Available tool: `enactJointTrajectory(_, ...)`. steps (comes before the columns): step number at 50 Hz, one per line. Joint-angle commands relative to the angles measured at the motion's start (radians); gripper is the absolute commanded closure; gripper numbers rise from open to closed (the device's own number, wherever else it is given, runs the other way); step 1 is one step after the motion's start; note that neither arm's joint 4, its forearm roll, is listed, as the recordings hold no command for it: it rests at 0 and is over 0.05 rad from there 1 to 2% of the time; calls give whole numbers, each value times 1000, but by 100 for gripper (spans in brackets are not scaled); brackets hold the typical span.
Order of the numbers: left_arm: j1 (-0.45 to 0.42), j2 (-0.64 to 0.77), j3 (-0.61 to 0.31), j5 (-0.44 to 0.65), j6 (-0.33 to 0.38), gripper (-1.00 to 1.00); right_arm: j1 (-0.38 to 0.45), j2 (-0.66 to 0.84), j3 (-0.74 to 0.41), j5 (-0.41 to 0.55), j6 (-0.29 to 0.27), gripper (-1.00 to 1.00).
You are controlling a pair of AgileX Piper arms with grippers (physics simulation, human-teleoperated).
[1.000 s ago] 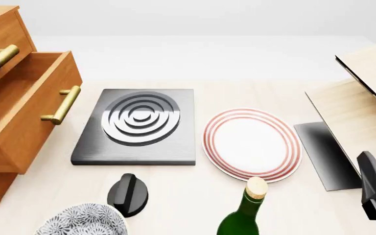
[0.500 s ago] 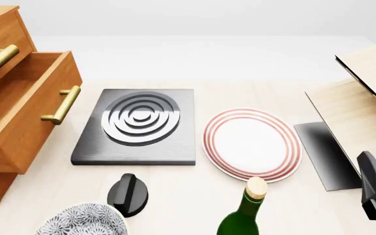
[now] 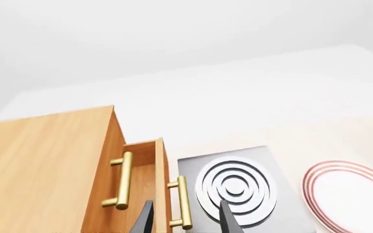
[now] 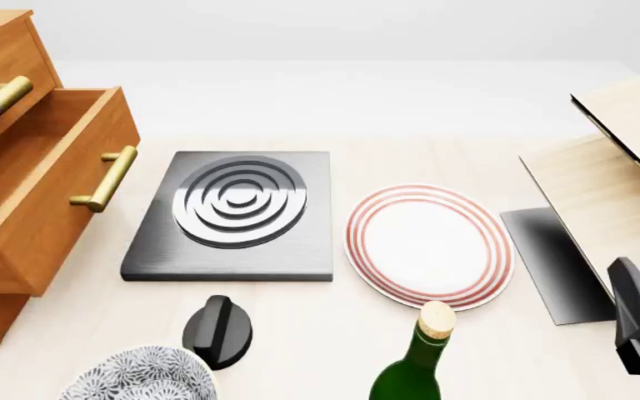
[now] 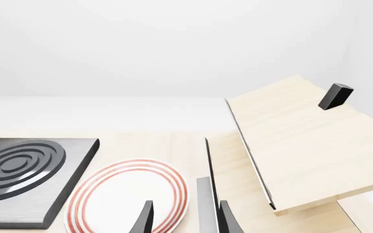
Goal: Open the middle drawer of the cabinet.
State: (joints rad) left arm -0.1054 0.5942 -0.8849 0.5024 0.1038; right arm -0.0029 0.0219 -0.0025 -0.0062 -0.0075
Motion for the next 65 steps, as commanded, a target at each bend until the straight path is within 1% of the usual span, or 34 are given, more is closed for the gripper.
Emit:
enactJointTrajectory(1, 32, 6, 12, -11, -43, -100, 1, -4, 0, 2, 2, -100)
enactJointTrajectory(2, 40, 13, 13, -12, -56, -100, 1, -4, 0, 2, 2, -100)
enactJointTrajectory(10, 43, 36, 29, -29, -75, -100, 1, -4, 0, 2, 2, -100)
enactJointTrajectory(12, 53, 42, 32, -36, -89, -100, 1, -4, 0, 2, 2, -100)
enactJointTrajectory(15, 65, 50, 41, -48, -92, -100, 1, -4, 0, 2, 2, -100)
enactJointTrajectory(16, 64, 53, 40, -50, -102, -100, 1, -5, 0, 2, 2, -100)
enactJointTrajectory(24, 55, 65, 44, -57, -108, -100, 1, -4, 0, 2, 1, -100)
enactJointTrajectory(26, 56, 78, 49, -66, -122, -100, 0, -5, 0, 2, 2, -100)
enactJointTrajectory(31, 66, 107, 54, -83, -140, -100, 1, -4, 0, 1, 2, -100)
enactJointTrajectory(35, 96, 133, 61, -97, -153, -100, 0, -4, 0, 2, 2, -100)
enactJointTrajectory(38, 97, 143, 63, -101, -163, -100, 1, -5, 0, 2, 2, -100)
enactJointTrajectory(43, 119, 158, 58, -110, -171, -100, 1, -5, 0, 2, 1, -100)
enactJointTrajectory(48, 124, 161, 56, -112, -171, -100, 1, -4, 0, 2, 2, -100)
enactJointTrajectory(50, 137, 162, 62, -118, -160, -100, 1, -5, 0, 2, 2, -100)
enactJointTrajectory(65, 138, 195, 64, -125, -178, -100, 1, -4, 0, 2, 2, -100)
